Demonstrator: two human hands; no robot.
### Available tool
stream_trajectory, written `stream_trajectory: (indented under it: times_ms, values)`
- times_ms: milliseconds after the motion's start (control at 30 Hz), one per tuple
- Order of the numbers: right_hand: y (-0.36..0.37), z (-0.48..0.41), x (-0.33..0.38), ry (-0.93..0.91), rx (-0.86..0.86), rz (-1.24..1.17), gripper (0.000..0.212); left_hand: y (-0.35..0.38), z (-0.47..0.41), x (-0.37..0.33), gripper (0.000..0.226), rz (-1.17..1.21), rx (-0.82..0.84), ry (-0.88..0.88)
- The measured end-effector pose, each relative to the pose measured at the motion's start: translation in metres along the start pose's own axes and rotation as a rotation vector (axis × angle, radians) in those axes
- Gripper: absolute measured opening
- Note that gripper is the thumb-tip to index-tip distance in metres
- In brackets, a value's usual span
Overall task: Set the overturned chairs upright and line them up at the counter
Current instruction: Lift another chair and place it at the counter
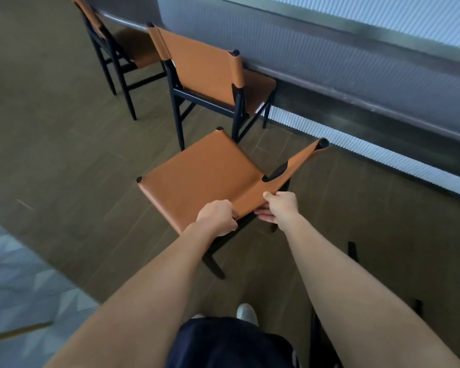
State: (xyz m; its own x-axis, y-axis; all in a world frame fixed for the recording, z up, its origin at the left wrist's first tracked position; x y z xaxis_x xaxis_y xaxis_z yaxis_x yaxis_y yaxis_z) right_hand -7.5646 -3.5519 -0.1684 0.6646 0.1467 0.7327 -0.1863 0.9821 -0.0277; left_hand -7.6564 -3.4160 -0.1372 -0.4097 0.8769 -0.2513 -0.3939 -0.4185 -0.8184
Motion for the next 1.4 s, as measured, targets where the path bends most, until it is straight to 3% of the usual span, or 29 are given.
stream_trajectory:
  times_ms: [267,467,800,1400]
  values:
    - [-0.013,-0.024,0.014,0.070,0.020,0.008,0.007,-0.001,-0.017,-0.014,0.031,-0.045,-0.011,-0.121]
    - [-0.009,-0.029,0.016,0.070,0.045,0.027,0.014,0.015,-0.002,-0.022,0.039,-0.139,-0.149,-0.150]
    - [0.004,-0.011,0.019,0.146,0.058,-0.285,0.027,0.009,0.003,-0.012,0.046,-0.144,-0.152,-0.104]
    - [0.113,0.106,-0.071,0.269,-0.029,-0.419,0.037,0.009,0.092,0.142,0.065,-0.224,-0.098,0.019]
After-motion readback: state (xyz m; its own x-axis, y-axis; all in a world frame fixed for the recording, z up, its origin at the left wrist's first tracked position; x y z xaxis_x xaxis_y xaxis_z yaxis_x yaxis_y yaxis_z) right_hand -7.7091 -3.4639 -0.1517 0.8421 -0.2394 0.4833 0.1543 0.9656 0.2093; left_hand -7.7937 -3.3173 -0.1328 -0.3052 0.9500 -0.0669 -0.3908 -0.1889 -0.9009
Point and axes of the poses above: each hand's wrist, its own z-axis away from the middle knuckle, its own y-axis out of the palm, x = y × z, the point moved 6 cm from there along -z, towards the middle knuckle, and after that the axes turned 9 degrees about -z, right-handed, at the moved point
